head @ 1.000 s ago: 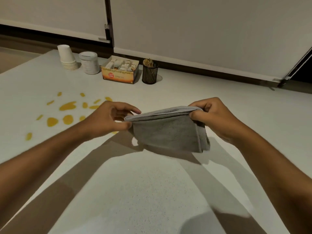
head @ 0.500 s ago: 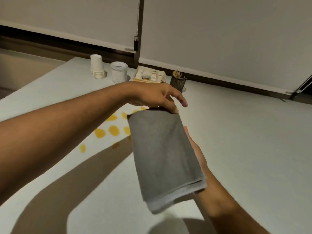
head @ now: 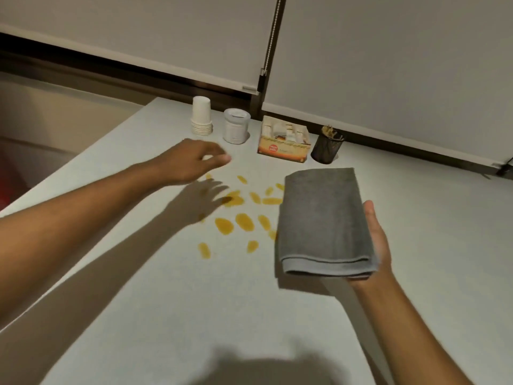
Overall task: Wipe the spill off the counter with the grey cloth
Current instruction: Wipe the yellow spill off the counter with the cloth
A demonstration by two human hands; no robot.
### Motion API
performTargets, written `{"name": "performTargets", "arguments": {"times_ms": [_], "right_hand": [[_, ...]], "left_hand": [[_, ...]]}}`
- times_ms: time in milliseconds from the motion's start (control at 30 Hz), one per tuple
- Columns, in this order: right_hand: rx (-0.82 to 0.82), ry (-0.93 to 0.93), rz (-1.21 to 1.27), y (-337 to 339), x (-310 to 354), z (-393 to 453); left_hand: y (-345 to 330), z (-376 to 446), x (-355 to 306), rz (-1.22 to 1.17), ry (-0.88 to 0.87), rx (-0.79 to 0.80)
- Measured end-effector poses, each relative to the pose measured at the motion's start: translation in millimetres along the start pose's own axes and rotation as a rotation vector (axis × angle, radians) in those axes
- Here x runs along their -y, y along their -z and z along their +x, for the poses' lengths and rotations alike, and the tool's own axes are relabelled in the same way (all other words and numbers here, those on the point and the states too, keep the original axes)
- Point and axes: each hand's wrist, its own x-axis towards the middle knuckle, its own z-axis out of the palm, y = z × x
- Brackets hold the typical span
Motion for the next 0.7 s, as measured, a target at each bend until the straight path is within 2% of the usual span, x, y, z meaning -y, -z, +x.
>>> {"name": "performTargets", "arguments": {"times_ms": [100, 233, 500, 600, 700], "right_hand": [[-0.157, 0.044, -0.047, -7.6, 19.3, 11.8], [-0.234, 0.117, -0.117, -15.6, 39.0, 25.3], [-0.273, 0.249, -0.129, -2.7, 86.6, 13.3], [-0.319, 0.239, -0.400, -11.1, 90.6, 27.4], [-0.366, 0.142, -0.966, -27.8, 49.6, 51.0]], "left_hand": [[0.1, -42.3, 65.2, 0.116, 0.104, -0.011], [-17.1, -87.0, 121.8, 0.271, 0.210, 0.027], [-52.9, -109.4, 141.6, 0.437, 0.107, 0.013], [-58.6, -103.4, 143.3, 0.445, 0.116, 0.026], [-62.2, -102.1, 148.9, 0.437, 0.140, 0.027]]}}
